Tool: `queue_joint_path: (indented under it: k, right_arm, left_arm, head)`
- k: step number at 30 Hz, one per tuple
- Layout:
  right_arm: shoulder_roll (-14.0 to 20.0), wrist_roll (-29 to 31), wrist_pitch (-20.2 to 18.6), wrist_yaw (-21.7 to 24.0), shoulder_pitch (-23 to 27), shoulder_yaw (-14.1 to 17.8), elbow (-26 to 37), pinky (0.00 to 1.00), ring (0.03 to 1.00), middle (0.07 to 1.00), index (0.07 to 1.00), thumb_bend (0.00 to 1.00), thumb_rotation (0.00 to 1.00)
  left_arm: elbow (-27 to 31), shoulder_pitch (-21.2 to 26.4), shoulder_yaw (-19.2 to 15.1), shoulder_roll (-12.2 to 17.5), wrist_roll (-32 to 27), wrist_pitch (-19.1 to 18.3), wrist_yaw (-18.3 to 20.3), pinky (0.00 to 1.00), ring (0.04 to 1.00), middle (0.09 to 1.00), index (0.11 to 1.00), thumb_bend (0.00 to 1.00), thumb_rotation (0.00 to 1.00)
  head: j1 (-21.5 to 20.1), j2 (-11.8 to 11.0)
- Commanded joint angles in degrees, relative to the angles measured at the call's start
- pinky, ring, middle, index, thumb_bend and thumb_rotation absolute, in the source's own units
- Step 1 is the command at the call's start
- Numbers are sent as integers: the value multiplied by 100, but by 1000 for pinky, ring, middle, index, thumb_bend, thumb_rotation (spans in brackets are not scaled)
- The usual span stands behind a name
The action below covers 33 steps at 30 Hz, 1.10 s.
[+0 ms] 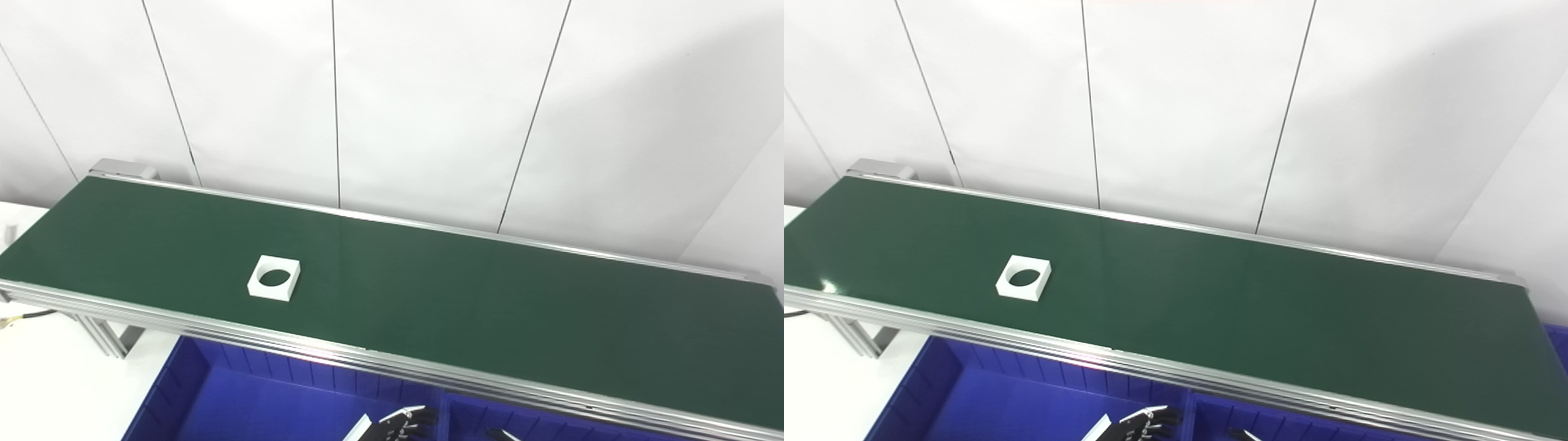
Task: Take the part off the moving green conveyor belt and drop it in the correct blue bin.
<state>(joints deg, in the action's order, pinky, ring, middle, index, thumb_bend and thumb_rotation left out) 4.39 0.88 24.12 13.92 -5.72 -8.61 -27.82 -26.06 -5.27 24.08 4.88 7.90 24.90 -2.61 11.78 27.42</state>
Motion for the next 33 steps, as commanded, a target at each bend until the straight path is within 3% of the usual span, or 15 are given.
queue_joint_path:
  k: [1, 8, 15, 19, 24, 28, 30, 33]
  right_arm:
    - [-70, 78, 280, 133, 93, 66, 88, 703, 766, 886, 796, 976, 328]
    - [-99, -15, 280, 127, 80, 77, 145, 693, 769, 885, 794, 984, 328]
    - [-122, -14, 280, 148, 54, 74, 171, 683, 763, 883, 797, 976, 321]
    - [-97, -69, 280, 85, 79, 49, 126, 678, 758, 879, 796, 976, 344]
    - [-87, -64, 280, 91, 114, 39, 48, 707, 783, 891, 801, 979, 338]
    - [-77, -105, 280, 43, 122, 4, 38, 725, 805, 901, 806, 973, 356]
    - [-108, -32, 280, 104, 107, 54, 30, 714, 800, 901, 804, 975, 347]
    - [-144, 61, 280, 200, 93, 136, 9, 696, 777, 897, 803, 976, 329]
  left_arm:
    - [73, 123, 77, 0, 30, 203, -163, 727, 788, 837, 837, 988, 242]
    - [549, 34, 299, 177, 80, 203, -324, 719, 784, 833, 832, 984, 245]
    - [2201, -249, 605, 365, 138, 201, -176, 686, 786, 843, 819, 975, 254]
    - [3056, -170, 594, 318, 602, 198, -110, 669, 783, 841, 823, 960, 289]
    - [3475, 353, 372, 345, 1217, 201, -120, 623, 755, 834, 837, 955, 222]
    - [3266, 897, -93, 317, 1874, 144, -160, 617, 751, 843, 846, 967, 258]
    - [3155, 1186, -326, 386, 2354, -70, -156, 606, 752, 851, 856, 963, 269]
    - [2950, 1526, -613, 468, 2898, -270, -204, 593, 750, 850, 854, 976, 212]
  head:
    - [-9, 15]
    - [7, 58]
    - [19, 86]
    - [19, 86]
    - [77, 33]
    - [76, -3]
    - [76, -6]
    - [95, -12]
